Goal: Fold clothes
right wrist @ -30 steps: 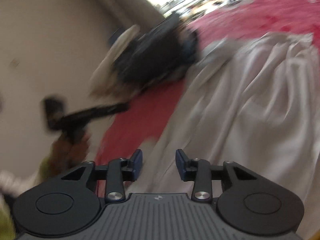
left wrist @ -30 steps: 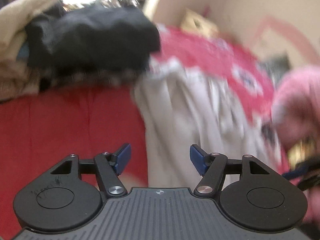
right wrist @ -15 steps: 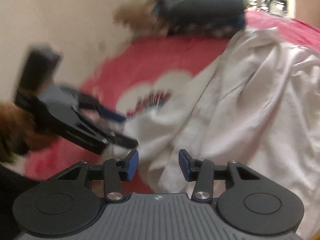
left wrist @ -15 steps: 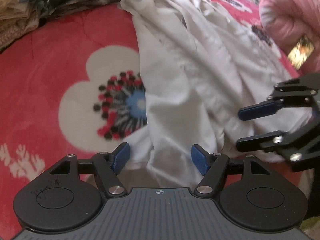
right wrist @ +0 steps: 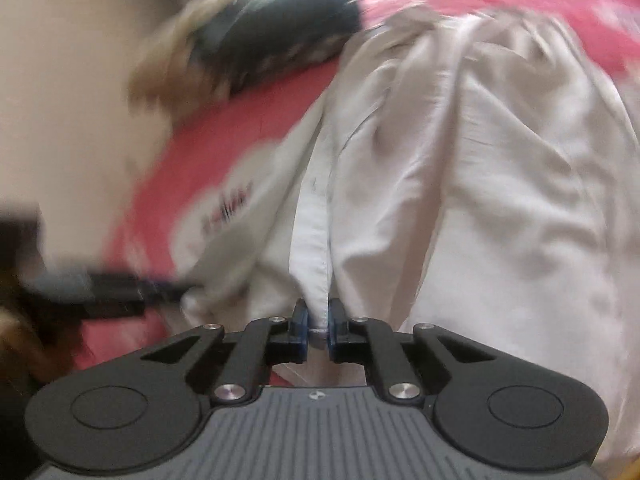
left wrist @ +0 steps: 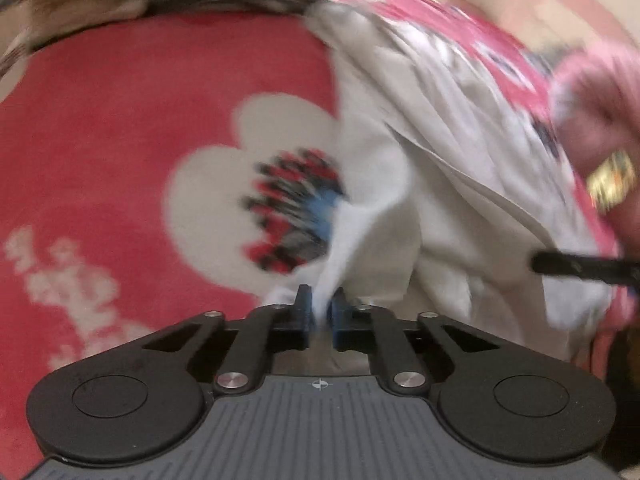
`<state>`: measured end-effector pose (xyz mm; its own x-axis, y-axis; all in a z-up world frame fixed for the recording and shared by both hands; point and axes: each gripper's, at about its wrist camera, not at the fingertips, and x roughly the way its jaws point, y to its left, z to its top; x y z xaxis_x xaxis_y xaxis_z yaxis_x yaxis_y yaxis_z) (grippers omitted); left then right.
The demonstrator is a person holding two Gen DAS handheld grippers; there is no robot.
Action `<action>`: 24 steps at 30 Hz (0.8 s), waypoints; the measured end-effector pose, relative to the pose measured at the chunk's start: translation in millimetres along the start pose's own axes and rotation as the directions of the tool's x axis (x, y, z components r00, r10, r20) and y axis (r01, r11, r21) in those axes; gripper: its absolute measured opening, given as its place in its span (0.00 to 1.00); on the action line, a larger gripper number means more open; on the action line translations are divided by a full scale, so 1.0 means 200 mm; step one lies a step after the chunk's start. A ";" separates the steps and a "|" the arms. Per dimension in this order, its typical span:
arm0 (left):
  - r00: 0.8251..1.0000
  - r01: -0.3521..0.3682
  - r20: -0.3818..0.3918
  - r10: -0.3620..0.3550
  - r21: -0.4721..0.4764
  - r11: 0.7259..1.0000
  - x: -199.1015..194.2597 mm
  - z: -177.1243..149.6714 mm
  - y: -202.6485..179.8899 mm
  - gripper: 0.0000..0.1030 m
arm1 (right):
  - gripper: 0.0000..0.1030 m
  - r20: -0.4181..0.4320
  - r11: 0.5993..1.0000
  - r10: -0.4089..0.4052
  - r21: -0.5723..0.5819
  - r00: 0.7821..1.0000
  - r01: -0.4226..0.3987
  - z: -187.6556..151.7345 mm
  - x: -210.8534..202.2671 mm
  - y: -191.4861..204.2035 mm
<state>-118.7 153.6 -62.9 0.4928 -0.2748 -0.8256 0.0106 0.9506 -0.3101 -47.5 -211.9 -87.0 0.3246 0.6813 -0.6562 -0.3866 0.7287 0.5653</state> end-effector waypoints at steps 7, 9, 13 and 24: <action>0.975 -0.106 0.177 0.136 -0.169 0.980 -0.36 0.32 0.33 0.03 | 0.10 0.114 0.915 0.219 0.321 0.969 -0.245 0.08 -0.07 -0.20; 0.950 -0.196 0.212 0.230 -0.171 0.966 -0.42 0.41 0.41 0.03 | 0.10 0.140 0.887 0.264 0.352 0.954 -0.298 0.09 -0.06 -0.21; 0.894 -0.365 0.198 0.402 -0.195 0.910 -0.40 0.52 0.60 0.05 | 0.10 0.160 0.846 0.311 0.403 0.937 -0.350 0.11 -0.02 -0.22; 0.996 0.081 -0.024 -0.081 -0.006 0.997 0.01 0.28 0.20 0.72 | 0.10 0.132 0.853 0.297 0.408 0.946 -0.324 0.10 0.01 -0.22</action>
<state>-69.2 199.6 -50.7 0.4695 -0.3544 -0.8087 0.0457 0.9244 -0.3786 -12.6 -241.0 -103.6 0.3061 0.8697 -0.3871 -0.0832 0.4295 0.8992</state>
